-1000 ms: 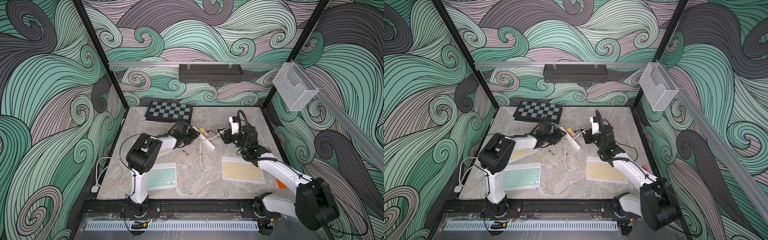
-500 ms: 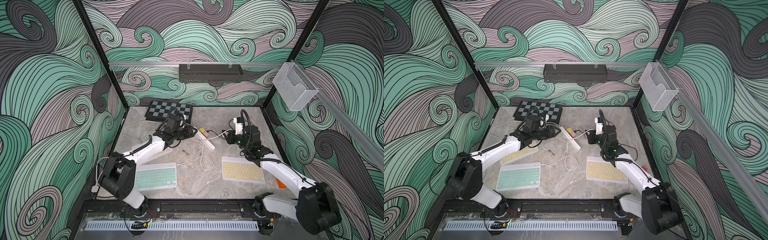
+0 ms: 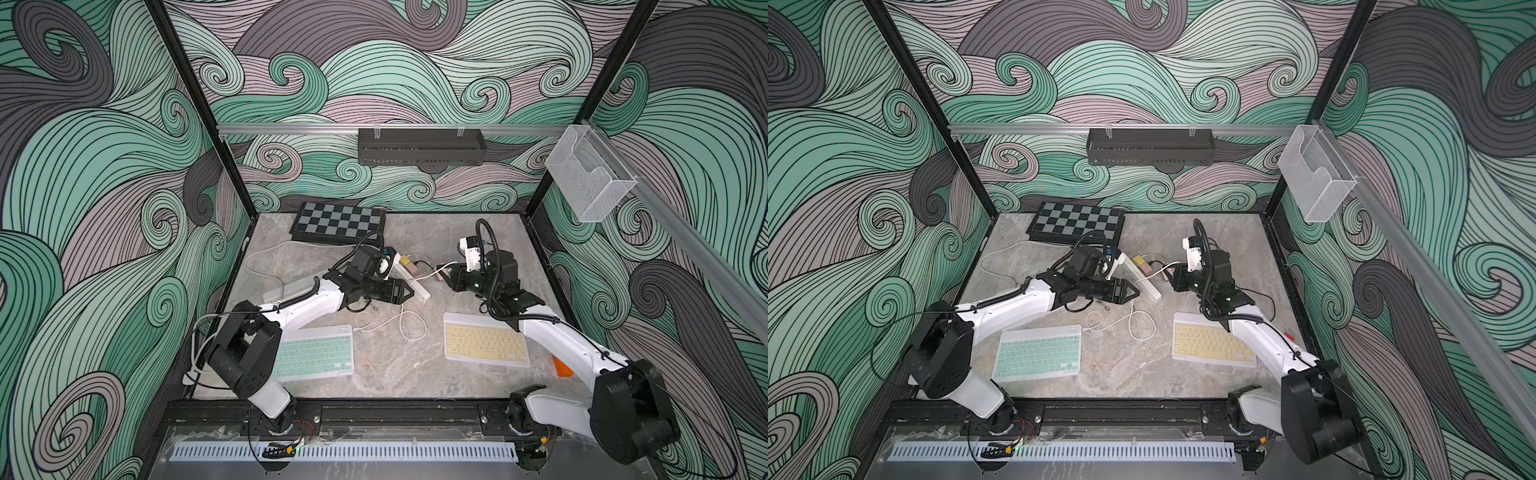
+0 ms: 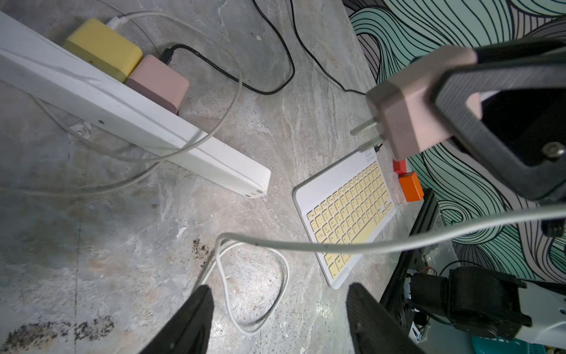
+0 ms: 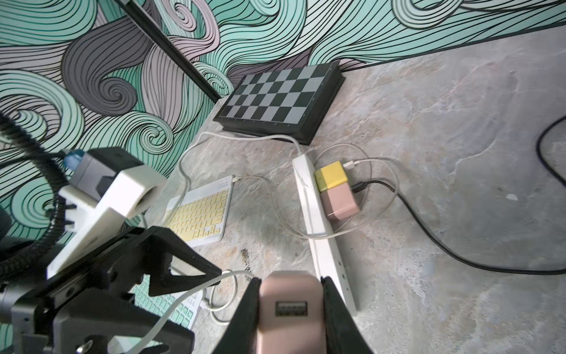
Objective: Unplug the wireless keyboard
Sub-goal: Place the socket at the center of the board, then place the plug at the center of the board.
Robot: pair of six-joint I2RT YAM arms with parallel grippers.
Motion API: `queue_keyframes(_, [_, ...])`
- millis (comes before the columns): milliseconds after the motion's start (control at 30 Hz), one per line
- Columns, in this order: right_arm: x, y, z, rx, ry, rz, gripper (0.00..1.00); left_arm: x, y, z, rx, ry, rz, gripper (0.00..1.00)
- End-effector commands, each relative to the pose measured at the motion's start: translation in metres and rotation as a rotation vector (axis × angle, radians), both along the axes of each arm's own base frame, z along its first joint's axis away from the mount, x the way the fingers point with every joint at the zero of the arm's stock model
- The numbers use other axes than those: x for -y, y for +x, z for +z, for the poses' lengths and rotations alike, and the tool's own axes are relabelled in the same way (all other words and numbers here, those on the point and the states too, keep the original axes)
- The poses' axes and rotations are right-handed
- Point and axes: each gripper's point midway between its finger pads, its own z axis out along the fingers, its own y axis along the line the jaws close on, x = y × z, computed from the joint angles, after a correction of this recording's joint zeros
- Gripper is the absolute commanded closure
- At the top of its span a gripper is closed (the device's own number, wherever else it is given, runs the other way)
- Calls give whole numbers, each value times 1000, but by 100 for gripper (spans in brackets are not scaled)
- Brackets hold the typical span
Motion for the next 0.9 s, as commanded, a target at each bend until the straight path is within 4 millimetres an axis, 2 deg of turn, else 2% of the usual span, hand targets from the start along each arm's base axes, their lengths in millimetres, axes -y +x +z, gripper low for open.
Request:
queue_keyframes(0, [-14,-3,13,33,20,80,100,10,4,45,118,-46,-72,30])
queue_keyframes(167, [-25,2,3,32,-44,108,100,9,-6,63,118,-38,-131,32])
queue_keyframes(233, [-25,7,-10,-10,-105,95,100,4,-5,67,127,-27,-111,32])
queue_keyframes(300, [-27,7,-28,-118,-123,99,100,-6,0,65,115,5,-56,34])
queue_keyframes(433, [-41,-11,-64,-292,-48,142,100,-26,-4,55,101,46,-7,35])
queue_keyframes(567, [-37,-26,-102,-397,-170,120,100,-41,-6,35,63,73,65,35])
queue_keyframes(600, [-36,-29,-107,-414,-201,121,100,-44,-8,43,77,56,75,35])
queue_keyframes(733, [-26,-33,-128,-442,-388,99,99,-47,-9,37,53,54,93,37])
queue_keyframes(867, [-31,-35,-142,-471,-400,114,100,-48,-4,34,35,49,112,37])
